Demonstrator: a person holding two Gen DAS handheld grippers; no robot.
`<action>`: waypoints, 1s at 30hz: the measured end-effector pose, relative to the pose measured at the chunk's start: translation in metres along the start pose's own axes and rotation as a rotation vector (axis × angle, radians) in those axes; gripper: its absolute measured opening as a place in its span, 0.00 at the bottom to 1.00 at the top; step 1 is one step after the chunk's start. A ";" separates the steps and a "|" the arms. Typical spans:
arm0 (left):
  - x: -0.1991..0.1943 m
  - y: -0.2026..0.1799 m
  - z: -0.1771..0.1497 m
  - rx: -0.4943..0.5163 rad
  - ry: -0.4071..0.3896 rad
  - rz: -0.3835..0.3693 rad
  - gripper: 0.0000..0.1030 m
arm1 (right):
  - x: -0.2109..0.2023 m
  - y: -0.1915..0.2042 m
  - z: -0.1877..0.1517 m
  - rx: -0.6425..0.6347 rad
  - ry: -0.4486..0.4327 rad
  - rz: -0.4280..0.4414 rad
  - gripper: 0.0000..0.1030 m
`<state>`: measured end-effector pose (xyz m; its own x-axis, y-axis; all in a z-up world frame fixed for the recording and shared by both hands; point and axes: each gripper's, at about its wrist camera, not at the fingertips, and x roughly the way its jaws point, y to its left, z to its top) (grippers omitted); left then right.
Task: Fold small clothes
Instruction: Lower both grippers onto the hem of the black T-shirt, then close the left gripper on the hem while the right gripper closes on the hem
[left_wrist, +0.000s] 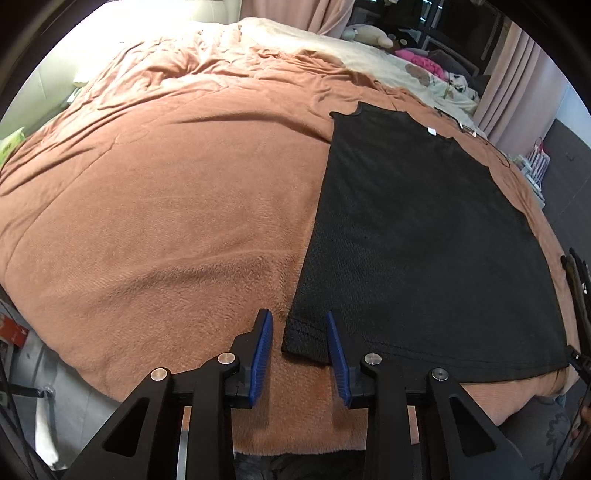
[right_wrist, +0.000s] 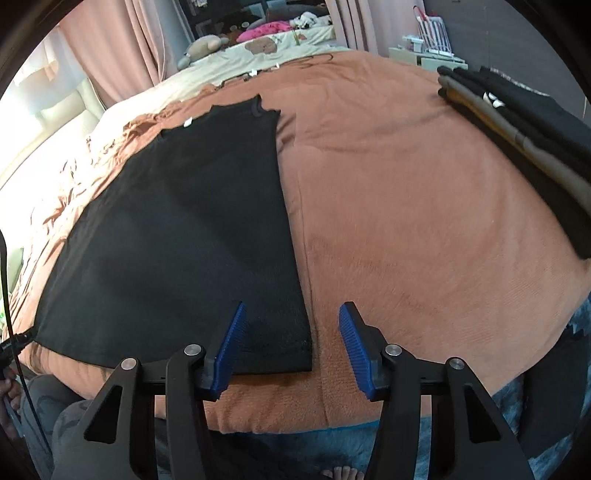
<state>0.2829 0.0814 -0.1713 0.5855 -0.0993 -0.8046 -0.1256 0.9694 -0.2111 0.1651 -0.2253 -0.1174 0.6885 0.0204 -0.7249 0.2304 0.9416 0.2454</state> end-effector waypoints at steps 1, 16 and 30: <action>0.000 0.000 0.000 -0.003 -0.001 0.001 0.31 | 0.002 -0.001 -0.001 0.008 0.009 0.008 0.40; 0.006 0.001 -0.006 -0.012 -0.030 -0.011 0.26 | 0.018 -0.011 0.002 0.107 -0.033 0.088 0.38; -0.035 0.002 -0.002 -0.054 -0.112 -0.053 0.05 | -0.015 -0.020 0.003 0.167 -0.085 0.173 0.02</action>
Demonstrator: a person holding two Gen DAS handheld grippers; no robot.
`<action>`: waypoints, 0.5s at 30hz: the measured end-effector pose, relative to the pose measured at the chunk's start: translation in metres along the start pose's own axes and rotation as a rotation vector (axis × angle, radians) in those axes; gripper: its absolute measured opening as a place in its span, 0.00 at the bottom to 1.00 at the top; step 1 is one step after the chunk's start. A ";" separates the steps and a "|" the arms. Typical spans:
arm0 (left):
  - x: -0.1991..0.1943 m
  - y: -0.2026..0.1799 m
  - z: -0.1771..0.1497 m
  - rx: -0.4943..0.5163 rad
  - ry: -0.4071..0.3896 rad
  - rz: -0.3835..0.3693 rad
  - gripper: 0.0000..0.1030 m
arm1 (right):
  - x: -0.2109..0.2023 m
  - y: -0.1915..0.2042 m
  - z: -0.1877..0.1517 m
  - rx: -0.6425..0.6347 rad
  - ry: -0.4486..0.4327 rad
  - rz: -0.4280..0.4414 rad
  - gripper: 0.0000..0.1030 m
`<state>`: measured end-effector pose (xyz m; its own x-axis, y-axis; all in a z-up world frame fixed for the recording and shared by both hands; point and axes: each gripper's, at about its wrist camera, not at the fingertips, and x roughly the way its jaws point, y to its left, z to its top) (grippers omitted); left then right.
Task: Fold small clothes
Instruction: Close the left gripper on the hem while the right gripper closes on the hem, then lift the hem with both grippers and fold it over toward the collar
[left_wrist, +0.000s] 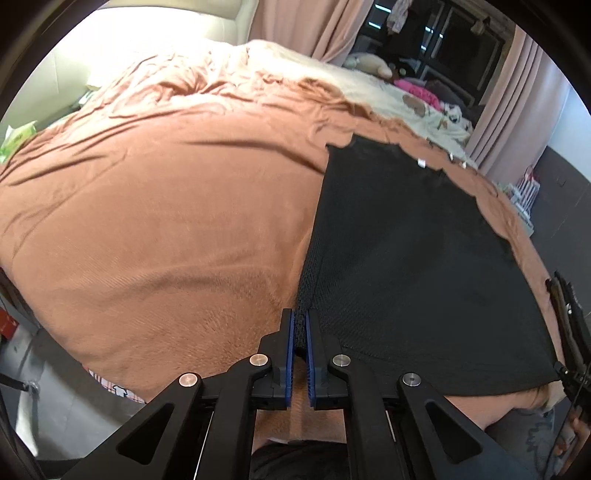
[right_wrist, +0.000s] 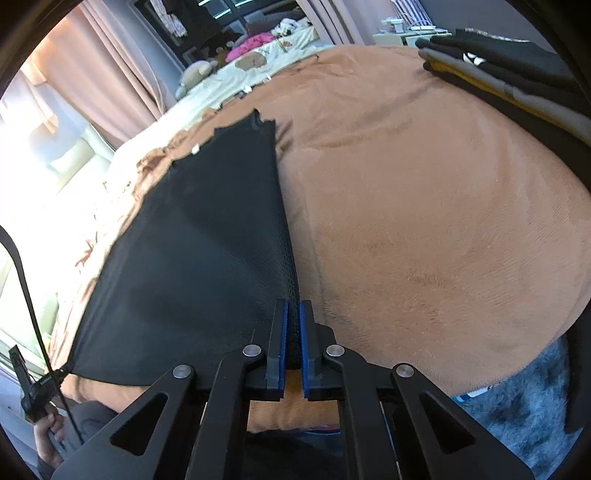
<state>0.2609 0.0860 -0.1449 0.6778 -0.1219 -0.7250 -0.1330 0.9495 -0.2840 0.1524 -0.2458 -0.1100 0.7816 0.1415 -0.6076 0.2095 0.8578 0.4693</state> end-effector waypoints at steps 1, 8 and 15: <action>-0.004 -0.001 0.002 -0.004 -0.008 -0.005 0.05 | -0.005 0.001 0.001 -0.004 -0.010 0.004 0.02; -0.042 0.001 0.009 -0.032 -0.052 -0.053 0.05 | -0.049 0.005 0.003 -0.017 -0.065 0.063 0.02; -0.085 -0.001 0.004 -0.050 -0.107 -0.088 0.05 | -0.097 0.003 -0.008 -0.036 -0.116 0.106 0.02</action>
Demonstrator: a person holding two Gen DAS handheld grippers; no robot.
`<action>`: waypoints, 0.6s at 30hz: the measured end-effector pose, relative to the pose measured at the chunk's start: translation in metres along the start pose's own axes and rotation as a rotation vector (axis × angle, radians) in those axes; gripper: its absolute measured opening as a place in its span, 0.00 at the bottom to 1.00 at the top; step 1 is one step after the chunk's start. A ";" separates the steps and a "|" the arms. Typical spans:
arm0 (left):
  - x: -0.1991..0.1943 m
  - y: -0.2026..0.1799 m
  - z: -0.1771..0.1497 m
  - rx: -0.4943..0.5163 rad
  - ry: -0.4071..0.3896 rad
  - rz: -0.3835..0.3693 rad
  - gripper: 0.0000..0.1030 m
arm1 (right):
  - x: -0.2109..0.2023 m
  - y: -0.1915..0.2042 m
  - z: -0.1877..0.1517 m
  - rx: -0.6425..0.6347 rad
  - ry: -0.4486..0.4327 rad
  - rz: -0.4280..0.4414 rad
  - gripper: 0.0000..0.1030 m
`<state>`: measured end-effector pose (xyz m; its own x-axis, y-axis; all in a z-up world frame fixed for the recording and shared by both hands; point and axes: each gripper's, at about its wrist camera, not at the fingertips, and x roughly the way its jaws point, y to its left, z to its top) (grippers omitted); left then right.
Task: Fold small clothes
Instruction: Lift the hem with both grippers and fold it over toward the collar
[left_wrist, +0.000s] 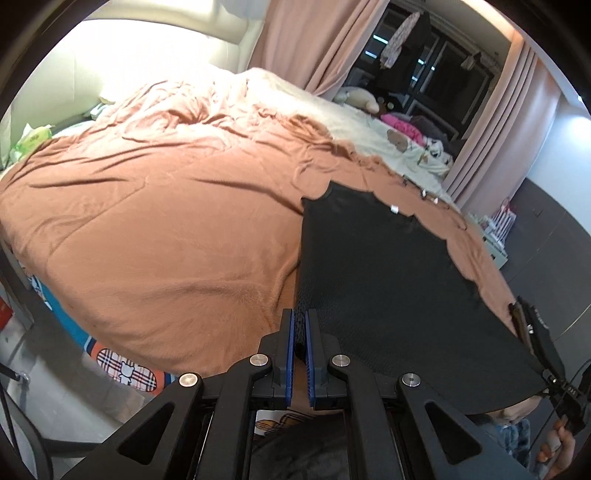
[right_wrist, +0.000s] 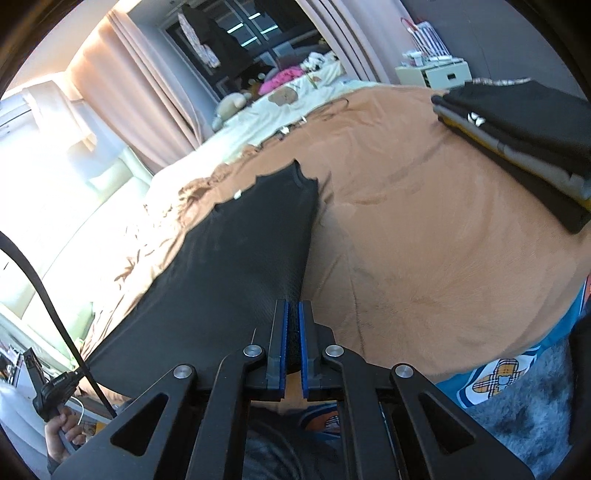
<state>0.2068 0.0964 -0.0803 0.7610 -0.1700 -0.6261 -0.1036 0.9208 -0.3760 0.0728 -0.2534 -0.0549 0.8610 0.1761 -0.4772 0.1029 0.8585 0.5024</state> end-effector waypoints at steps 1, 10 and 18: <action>-0.007 -0.001 -0.001 0.001 -0.010 -0.003 0.05 | -0.008 0.000 -0.001 0.000 -0.009 0.008 0.02; -0.070 -0.004 -0.014 -0.024 -0.092 -0.041 0.05 | -0.065 -0.008 -0.009 0.000 -0.056 0.063 0.02; -0.122 -0.007 -0.024 -0.040 -0.162 -0.097 0.05 | -0.104 -0.018 -0.016 -0.005 -0.088 0.102 0.02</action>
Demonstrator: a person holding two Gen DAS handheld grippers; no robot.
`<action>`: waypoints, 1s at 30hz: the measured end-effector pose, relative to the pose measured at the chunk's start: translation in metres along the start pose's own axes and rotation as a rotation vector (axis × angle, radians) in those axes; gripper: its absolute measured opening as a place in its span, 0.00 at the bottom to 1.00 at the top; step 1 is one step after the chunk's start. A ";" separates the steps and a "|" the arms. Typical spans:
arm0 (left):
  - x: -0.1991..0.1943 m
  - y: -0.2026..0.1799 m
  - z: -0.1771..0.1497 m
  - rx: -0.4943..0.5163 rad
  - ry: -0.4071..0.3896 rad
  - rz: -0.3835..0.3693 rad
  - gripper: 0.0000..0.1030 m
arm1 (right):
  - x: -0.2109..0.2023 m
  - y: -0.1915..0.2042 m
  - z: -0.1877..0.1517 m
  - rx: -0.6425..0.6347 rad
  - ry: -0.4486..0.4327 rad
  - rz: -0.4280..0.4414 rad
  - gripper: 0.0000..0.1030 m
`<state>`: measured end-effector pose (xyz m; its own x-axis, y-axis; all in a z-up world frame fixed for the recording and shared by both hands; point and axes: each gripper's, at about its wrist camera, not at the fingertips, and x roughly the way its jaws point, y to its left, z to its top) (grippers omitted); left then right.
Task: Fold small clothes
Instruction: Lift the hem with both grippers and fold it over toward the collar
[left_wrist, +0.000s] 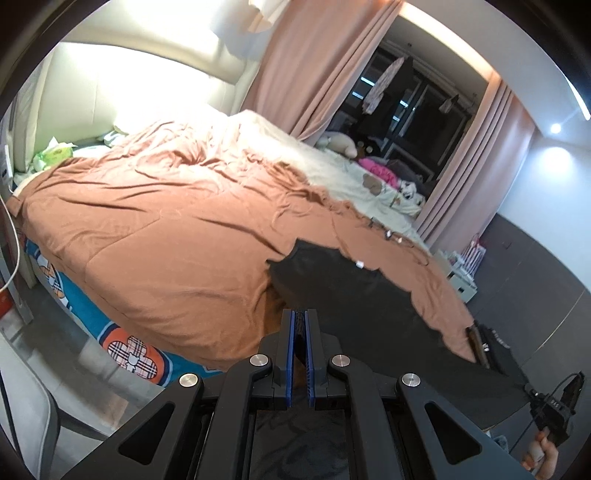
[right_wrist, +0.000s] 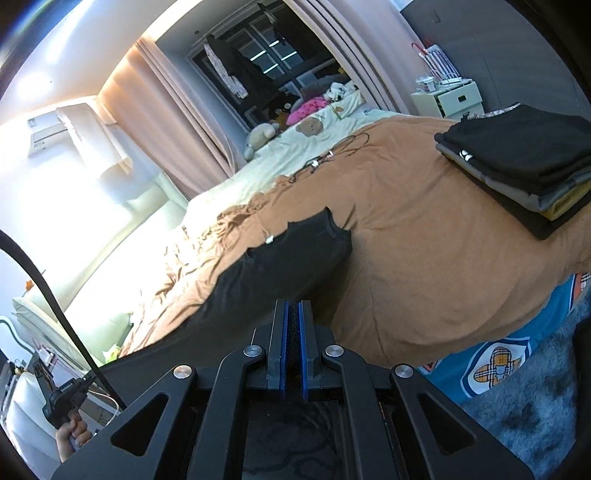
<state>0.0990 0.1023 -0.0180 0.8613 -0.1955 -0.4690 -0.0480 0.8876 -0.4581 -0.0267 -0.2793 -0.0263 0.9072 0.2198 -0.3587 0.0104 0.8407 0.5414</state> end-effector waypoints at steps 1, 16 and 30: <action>-0.007 -0.002 0.000 -0.001 -0.011 -0.008 0.05 | -0.004 -0.001 -0.001 -0.002 -0.004 0.002 0.02; -0.063 0.000 -0.017 0.002 -0.096 -0.034 0.05 | -0.033 -0.008 -0.024 -0.061 -0.048 0.041 0.02; -0.029 0.001 0.000 -0.013 -0.074 -0.005 0.05 | 0.000 -0.012 0.004 -0.026 -0.025 0.023 0.02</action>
<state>0.0743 0.1092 -0.0049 0.8966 -0.1677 -0.4099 -0.0501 0.8811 -0.4702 -0.0250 -0.2910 -0.0296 0.9172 0.2269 -0.3276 -0.0207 0.8481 0.5294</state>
